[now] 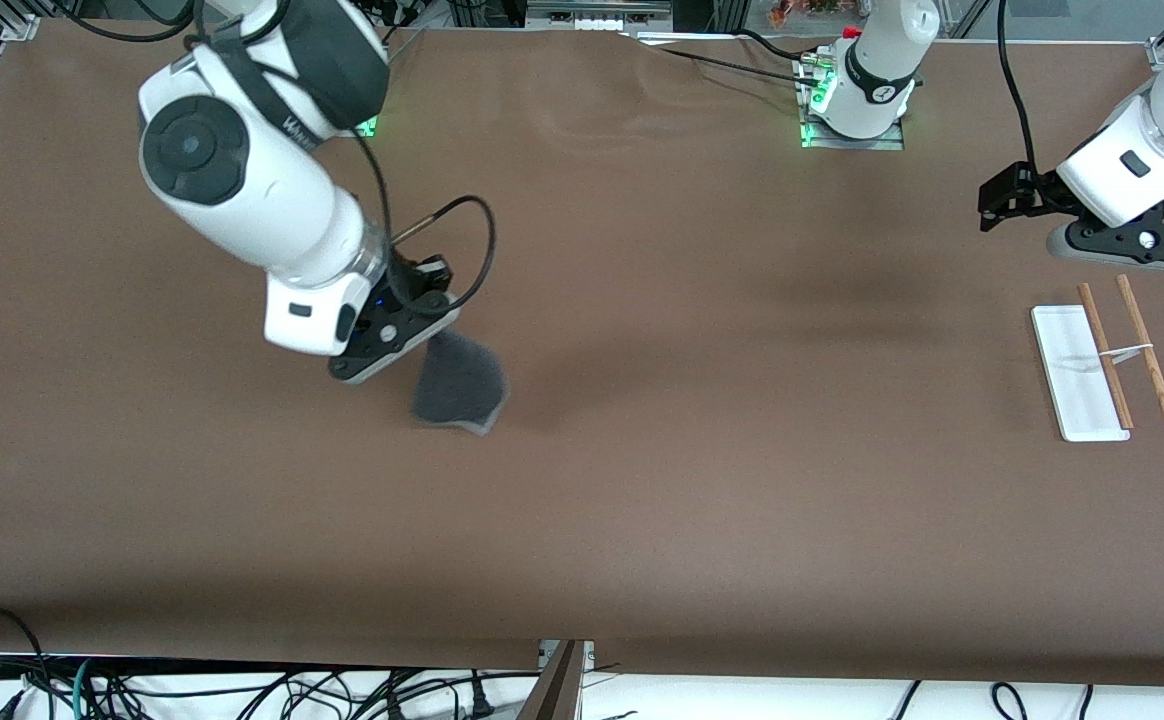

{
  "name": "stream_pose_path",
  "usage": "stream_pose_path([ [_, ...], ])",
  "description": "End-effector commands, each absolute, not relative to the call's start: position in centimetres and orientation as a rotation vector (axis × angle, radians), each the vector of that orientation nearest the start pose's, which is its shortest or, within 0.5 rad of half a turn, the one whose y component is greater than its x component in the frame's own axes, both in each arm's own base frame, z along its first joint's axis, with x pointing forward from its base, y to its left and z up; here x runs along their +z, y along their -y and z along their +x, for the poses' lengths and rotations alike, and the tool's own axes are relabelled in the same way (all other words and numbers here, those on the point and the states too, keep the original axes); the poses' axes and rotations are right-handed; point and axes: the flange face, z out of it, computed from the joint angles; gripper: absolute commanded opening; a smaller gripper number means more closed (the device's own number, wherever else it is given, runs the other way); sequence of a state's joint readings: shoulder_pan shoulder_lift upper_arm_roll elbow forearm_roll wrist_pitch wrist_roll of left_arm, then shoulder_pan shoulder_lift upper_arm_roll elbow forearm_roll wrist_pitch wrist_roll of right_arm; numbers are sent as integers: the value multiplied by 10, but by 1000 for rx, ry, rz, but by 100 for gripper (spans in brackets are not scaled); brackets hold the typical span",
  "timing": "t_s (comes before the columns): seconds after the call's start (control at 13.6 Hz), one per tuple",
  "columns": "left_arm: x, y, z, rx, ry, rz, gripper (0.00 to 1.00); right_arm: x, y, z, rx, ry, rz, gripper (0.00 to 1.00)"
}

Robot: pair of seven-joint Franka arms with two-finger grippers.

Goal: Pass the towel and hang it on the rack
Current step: 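Lift the towel with the right gripper while the left gripper approaches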

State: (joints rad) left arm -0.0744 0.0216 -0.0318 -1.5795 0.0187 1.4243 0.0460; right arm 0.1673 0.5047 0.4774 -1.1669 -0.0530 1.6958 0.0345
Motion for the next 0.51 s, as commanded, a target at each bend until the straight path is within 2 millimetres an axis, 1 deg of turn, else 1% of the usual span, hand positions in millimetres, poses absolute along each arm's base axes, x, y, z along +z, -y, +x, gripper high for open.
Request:
stream_pose_path([
  [0.0,581,64,549,365,-267,-3173,100,549,-378,598,-93,717,-2807,0],
  [0.07,571,68,555,395,-277,-3189,100,551,-388,594,-105,656,-2811,0],
  [0.15,568,73,556,409,-333,-3232,100,554,-399,589,-117,570,-2816,0],
  [0.22,562,79,558,428,-443,-3283,100,557,-409,585,-136,470,-2816,0],
  [0.29,555,84,561,438,-544,-3322,100,558,-418,580,-133,413,-2821,0],
  [0.37,551,89,566,418,-617,-3374,100,558,-421,578,-129,388,-2823,0],
  [0.44,541,94,573,407,-688,-3436,100,557,-425,575,-124,384,-2821,0],
])
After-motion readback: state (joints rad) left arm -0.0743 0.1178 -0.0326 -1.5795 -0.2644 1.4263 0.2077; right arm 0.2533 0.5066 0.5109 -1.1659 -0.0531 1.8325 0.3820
